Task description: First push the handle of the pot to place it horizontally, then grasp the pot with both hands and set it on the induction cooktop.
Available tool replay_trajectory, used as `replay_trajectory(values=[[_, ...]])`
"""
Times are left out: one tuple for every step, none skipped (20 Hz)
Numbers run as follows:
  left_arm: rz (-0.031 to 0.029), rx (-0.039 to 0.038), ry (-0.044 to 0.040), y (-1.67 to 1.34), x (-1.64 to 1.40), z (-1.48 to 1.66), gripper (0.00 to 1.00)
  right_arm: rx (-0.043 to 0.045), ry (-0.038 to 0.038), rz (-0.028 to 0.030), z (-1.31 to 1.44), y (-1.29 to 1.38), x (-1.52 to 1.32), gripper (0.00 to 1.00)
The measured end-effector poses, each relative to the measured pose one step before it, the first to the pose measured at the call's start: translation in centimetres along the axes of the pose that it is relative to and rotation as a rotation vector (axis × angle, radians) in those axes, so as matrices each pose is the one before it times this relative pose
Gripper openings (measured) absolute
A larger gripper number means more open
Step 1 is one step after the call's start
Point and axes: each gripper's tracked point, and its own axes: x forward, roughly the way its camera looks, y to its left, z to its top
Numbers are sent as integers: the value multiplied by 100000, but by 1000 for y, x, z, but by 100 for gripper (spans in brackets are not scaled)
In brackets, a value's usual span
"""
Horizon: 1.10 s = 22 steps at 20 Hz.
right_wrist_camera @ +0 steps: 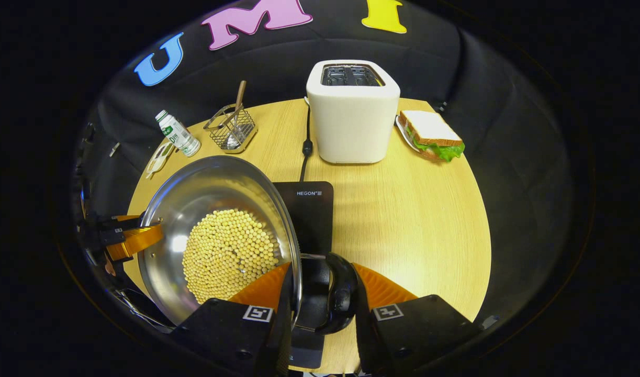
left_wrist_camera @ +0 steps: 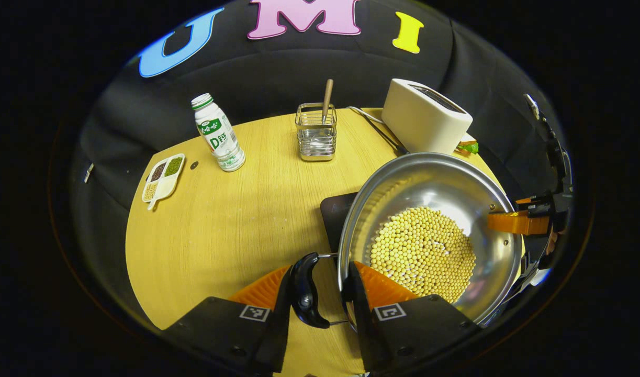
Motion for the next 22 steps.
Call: replay_trajectory(values=[[548, -491, 122, -16, -38, -10, 55, 54, -121, 277, 20, -96, 56, 54], [451, -647, 48, -12, 59, -19, 58, -97, -523, 241, 129, 35, 24, 55], [411, -648, -24, 7, -37, 25, 59, -235, -578, -357, -20, -69, 72, 56], [180, -757, -107, -40, -1, -106, 59, -930, -886, -881, 82, -108, 139, 54], [-12, -686, 94, -16, -10, -65, 60, -1791, -1253, -1191, 90, -104, -219, 59], [3, -1035, -9, -1, -4, -66, 61, -2208, -1445, -1452, 184, -39, 79, 62], [412, -649, -338, 54, -122, -33, 60, -2213, -1742, -1980, 108, -21, -214, 65], [1611, -1160, -1252, 295, -107, 33, 65, -1933, -1335, -2648, 79, -172, -93, 68], [2735, -775, -1025, 454, -122, 22, 66, -921, -1508, -2523, 196, -152, -383, 74], [3321, 562, -1308, 650, -75, -91, 78, 697, -2282, -1427, 414, 95, -203, 95], [523, -236, -1236, 261, -546, 226, 89, 2110, -2169, -958, 581, 313, -390, 100], [560, -1565, -825, -64, -43, -440, 99, 2725, -2586, -944, 491, 225, -609, 100], [312, -1022, -929, 31, -381, 35, 99, 2559, -2555, -1185, 403, 100, -408, 100], [278, 56, -825, 47, -358, 28, 98, 1901, -2211, -1286, 432, 77, -386, 100], [459, 225, -1292, 73, -441, 217, 98, 1191, -2049, -1074, 296, 127, -485, 100], [267, 758, -1242, 56, -491, 252, 98, 541, -2229, -835, 478, 192, -464, 100], [215, 918, -1500, 50, -501, 391, 98, 401, -2223, -747, 361, 22, -505, 100], [-5, 919, -2010, 21, -478, 516, 98, 515, -1924, -893, 437, -2, -508, 100], [-109, 917, -1982, 30, -577, 563, 98, 1050, -2146, -826, 475, -125, -637, 100], [-263, 632, -2198, -27, -574, 603, 98, 1328, -2173, -874, 648, -201, -658, 100], [129, 510, -1685, 66, -446, 576, 98, 1337, -2246, -1018, 569, -285, -696, 100], [67, 302, -1964, 29, -498, 533, 98, 1038, -2716, -1041, 852, -266, -743, 100]])
